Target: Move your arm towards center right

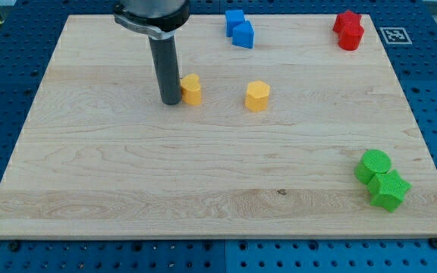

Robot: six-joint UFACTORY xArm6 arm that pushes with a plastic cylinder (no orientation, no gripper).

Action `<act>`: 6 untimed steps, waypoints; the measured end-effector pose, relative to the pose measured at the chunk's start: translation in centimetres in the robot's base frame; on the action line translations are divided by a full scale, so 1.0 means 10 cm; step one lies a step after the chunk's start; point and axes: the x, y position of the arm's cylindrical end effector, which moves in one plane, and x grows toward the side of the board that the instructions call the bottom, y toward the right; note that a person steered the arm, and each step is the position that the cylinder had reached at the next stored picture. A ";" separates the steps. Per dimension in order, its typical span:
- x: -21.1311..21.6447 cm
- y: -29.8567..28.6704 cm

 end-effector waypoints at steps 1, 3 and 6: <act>0.01 0.21; 0.43 1.07; 0.46 2.50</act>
